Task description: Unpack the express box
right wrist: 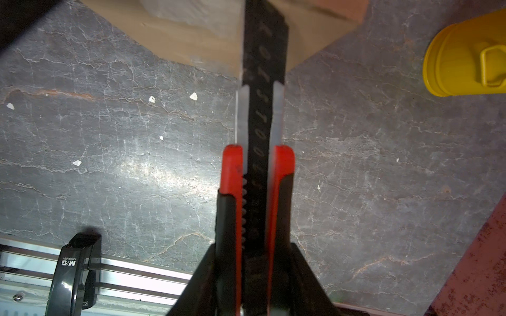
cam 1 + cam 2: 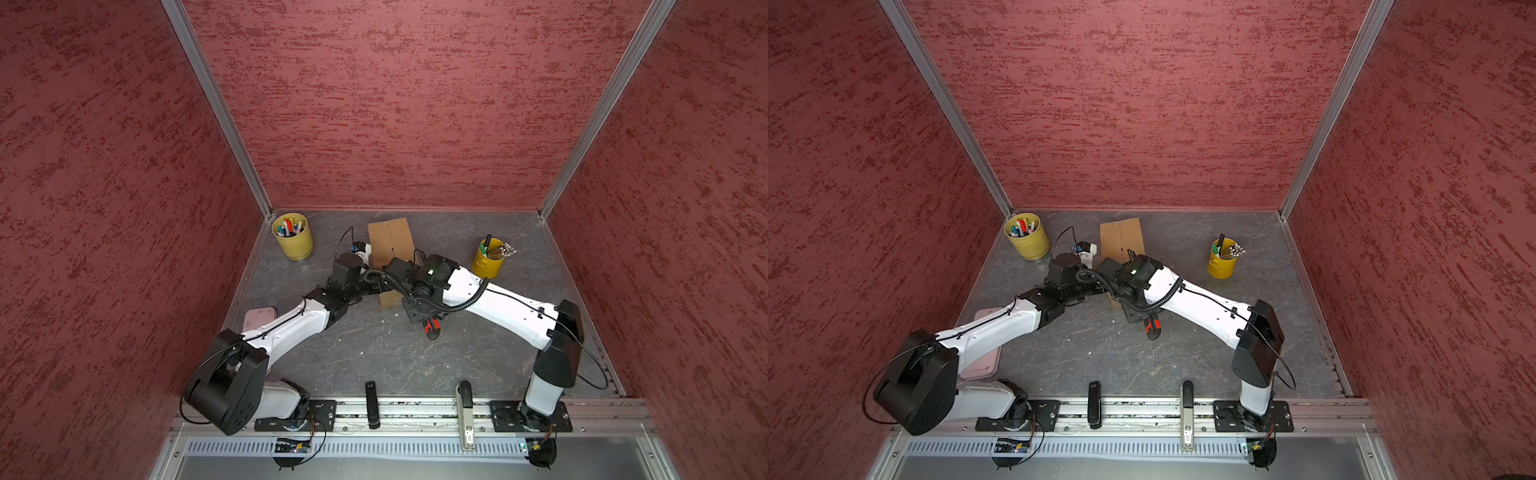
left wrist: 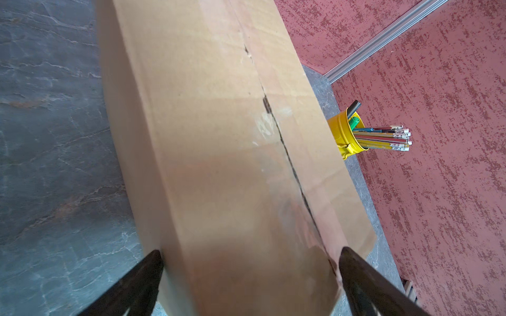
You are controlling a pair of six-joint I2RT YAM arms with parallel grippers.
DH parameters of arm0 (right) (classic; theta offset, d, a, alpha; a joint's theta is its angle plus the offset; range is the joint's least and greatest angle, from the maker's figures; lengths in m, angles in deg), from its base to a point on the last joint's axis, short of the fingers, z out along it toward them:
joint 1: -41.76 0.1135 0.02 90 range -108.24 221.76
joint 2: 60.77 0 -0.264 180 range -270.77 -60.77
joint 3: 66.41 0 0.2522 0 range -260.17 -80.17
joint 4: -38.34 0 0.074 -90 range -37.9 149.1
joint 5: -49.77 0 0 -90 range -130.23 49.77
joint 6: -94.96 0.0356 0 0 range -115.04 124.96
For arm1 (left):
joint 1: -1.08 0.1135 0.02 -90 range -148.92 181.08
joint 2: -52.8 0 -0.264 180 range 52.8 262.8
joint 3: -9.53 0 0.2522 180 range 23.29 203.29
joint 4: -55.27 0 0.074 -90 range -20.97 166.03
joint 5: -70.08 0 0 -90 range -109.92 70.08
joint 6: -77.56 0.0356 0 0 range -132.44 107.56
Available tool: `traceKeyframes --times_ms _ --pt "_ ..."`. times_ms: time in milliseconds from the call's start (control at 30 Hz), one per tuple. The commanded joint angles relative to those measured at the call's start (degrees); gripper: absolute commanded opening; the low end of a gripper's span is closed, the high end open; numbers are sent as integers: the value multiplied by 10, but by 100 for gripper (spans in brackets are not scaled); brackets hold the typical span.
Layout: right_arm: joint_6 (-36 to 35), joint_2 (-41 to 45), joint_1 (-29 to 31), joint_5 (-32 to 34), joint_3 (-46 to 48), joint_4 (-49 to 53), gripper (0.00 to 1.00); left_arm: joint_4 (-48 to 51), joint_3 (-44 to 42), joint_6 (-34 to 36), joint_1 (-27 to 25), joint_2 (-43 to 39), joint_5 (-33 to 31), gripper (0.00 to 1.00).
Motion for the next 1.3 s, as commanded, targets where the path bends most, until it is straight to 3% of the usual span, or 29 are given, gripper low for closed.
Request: traceKeyframes --times_ms 0,433,800,1033,1167,1267 --pt "-1 -6 6 10 -22 -18 0 -15 18 -4 -12 3 17 100" --pt "8 15 1 17 5 -23 0 43 32 19 16 -28 12 100" --pt "9 25 -10 15 17 -27 0 96 54 45 80 -39 43 100" --pt "16 26 -11 12 17 -27 0 98 167 68 150 66 101 97" --pt "19 26 -12 11 15 -27 0 127 280 95 159 157 120 87" --pt "20 26 -12 11 15 -30 0 171 388 122 161 238 123 85"
